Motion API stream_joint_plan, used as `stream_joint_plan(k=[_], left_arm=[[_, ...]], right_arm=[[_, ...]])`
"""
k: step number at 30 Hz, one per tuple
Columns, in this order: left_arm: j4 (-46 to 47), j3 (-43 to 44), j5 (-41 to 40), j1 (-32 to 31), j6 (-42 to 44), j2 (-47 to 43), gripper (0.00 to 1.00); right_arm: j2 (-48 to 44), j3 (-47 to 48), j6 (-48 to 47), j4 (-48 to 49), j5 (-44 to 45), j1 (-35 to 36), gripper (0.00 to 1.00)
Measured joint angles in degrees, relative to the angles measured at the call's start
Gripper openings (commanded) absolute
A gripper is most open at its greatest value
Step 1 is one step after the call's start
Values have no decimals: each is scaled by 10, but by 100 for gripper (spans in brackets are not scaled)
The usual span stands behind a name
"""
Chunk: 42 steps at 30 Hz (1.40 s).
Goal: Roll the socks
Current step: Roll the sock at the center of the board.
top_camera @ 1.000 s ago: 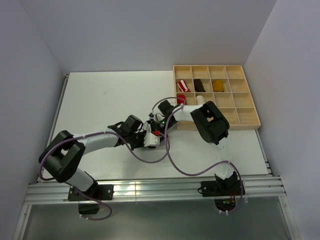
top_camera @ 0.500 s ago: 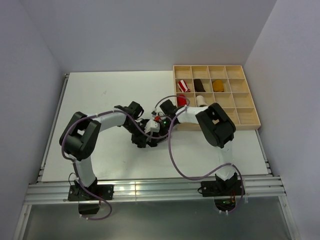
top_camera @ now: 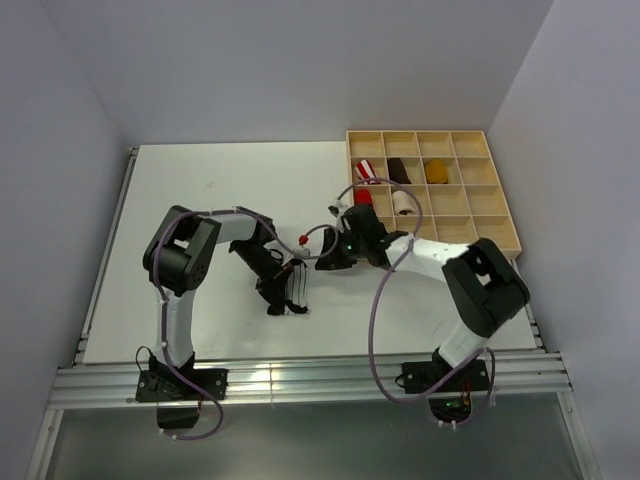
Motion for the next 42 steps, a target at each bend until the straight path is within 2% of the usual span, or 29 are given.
stream_joint_plan(k=[6,12,18,25,33,42], left_arm=[[-60,21,8,10,5,39,0],[-98,38,2,20,5,61,0],[-133,50,-3,27,5,86,0],[-170,61,-5,31,10,111,0],[-193,71,-12,31,30,123,0],[-215,87,-14,31,37,140,0]], right_arm=[[-105,-110,-10,96,43,17,30],[-154,-148,-64,149,120,133,33],[-148,-139,-116,172,158,247,40],[-53,-52,-183,140,233,339,44],[-26,-39,-226,91,280,360,45],[-13,-28,-252,74,292,364,45]])
